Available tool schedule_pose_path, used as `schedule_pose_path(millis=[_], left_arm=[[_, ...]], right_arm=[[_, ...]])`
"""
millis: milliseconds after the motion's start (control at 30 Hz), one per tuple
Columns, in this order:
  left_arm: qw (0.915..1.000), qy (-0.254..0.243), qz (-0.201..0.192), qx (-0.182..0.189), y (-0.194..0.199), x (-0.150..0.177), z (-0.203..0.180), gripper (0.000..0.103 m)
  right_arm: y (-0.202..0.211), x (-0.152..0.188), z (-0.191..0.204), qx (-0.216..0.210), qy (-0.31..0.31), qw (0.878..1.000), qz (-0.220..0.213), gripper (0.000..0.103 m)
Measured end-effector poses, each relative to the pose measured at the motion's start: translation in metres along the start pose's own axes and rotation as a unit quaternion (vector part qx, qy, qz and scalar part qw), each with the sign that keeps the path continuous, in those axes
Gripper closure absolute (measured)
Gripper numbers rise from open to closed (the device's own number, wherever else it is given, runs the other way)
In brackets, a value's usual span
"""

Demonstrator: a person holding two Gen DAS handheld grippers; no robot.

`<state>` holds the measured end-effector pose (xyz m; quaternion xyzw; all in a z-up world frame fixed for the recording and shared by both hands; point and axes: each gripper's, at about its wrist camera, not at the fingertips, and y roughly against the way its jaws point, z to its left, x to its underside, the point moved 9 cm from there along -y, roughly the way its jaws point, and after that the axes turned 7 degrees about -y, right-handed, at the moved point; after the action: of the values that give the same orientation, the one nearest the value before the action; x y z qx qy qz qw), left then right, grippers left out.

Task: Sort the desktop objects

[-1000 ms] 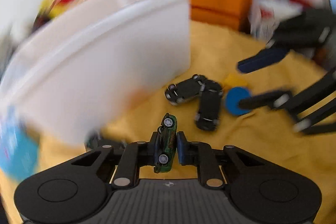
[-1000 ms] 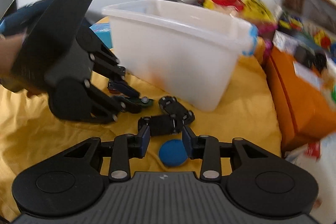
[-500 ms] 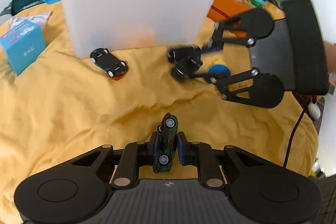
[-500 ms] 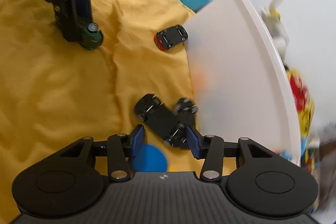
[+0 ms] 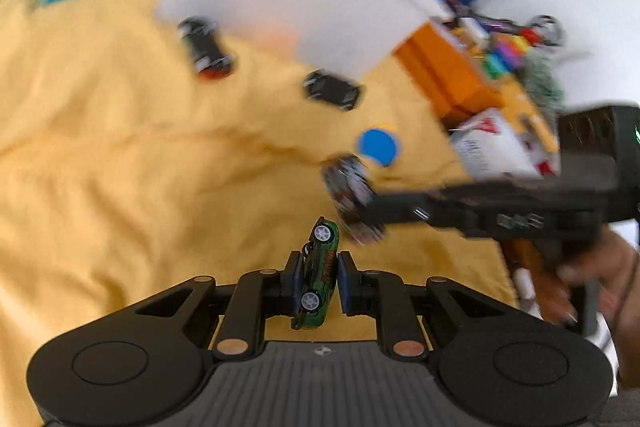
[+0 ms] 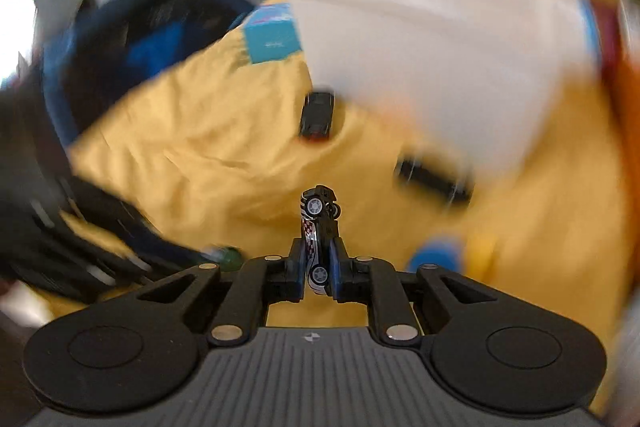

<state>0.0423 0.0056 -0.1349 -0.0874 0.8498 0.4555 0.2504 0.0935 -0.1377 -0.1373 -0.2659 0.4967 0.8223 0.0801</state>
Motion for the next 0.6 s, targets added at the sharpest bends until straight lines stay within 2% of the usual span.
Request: schedule_pose_path(millis=[67, 133, 200, 233, 267, 367, 433, 500, 533, 600], left_arm=[[0.9998, 0.001, -0.011, -0.018, 0.005, -0.002, 0.005, 0.079], [0.9976, -0.032, -0.020, -0.059, 0.010, -0.006, 0.007, 0.073], [0.9940, -0.061, -0.027, -0.087, 0.016, -0.006, 0.006, 0.063], [0.9923, -0.073, -0.033, -0.095, 0.019, -0.006, 0.006, 0.062], [0.9909, -0.083, -0.037, -0.100, 0.021, -0.006, 0.003, 0.061], [0.9873, -0.108, -0.042, -0.108, 0.027, -0.006, -0.005, 0.053], [0.9813, -0.138, -0.043, -0.127, 0.027, -0.006, -0.010, 0.049], [0.9773, -0.157, -0.036, -0.137, 0.023, -0.006, -0.013, 0.048], [0.9763, -0.164, -0.032, -0.138, 0.020, -0.005, -0.015, 0.048], [0.9739, -0.178, -0.025, -0.139, 0.012, -0.003, -0.018, 0.048]], right_arm=[[-0.007, 0.017, -0.008, -0.042, -0.088, 0.995, 0.027, 0.089], [-0.012, 0.028, -0.016, -0.063, -0.135, 0.988, 0.029, 0.088], [-0.010, 0.029, -0.022, -0.065, -0.165, 0.984, 0.017, 0.085], [-0.009, 0.027, -0.027, -0.055, -0.173, 0.983, 0.008, 0.076], [-0.005, 0.027, -0.031, -0.036, -0.176, 0.984, -0.002, 0.072], [0.003, 0.025, -0.035, 0.022, -0.134, 0.991, -0.016, 0.072], [0.007, 0.023, -0.028, 0.035, -0.108, 0.993, -0.026, 0.071], [0.012, 0.019, -0.016, 0.044, -0.071, 0.996, -0.042, 0.059], [0.012, 0.017, -0.010, 0.064, -0.048, 0.995, -0.052, 0.050], [0.008, 0.017, -0.003, 0.091, -0.015, 0.994, -0.058, 0.052]])
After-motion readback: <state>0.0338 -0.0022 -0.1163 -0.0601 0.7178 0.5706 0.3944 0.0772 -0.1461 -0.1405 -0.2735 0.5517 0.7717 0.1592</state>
